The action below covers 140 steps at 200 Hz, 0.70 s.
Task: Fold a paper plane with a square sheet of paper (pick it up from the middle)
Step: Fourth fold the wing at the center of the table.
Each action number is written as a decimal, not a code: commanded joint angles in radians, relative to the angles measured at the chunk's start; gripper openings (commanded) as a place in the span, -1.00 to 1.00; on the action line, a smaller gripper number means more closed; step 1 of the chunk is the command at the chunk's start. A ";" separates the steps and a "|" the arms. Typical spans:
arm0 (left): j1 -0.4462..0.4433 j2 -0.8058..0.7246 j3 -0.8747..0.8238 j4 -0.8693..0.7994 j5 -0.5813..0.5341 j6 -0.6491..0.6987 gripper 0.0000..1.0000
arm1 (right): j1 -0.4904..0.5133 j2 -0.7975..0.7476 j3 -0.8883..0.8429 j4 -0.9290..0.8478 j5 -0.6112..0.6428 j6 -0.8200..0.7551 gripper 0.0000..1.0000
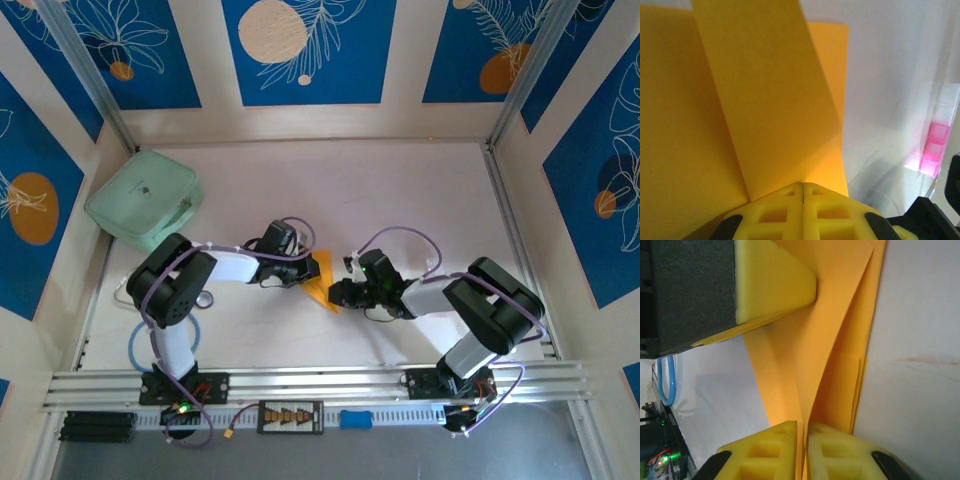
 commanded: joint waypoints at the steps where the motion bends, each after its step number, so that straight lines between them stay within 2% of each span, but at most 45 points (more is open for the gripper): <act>1: 0.000 0.034 0.004 -0.082 -0.025 0.029 -0.93 | 0.000 -0.035 0.002 -0.114 -0.059 0.016 -0.69; 57: 0.000 0.037 0.003 -0.080 -0.024 0.030 -0.93 | 0.003 -0.076 -0.017 -0.167 -0.059 0.031 -0.71; 140: 0.002 0.035 -0.001 -0.080 -0.029 0.024 -0.93 | 0.001 -0.057 -0.049 -0.182 -0.079 0.043 -0.81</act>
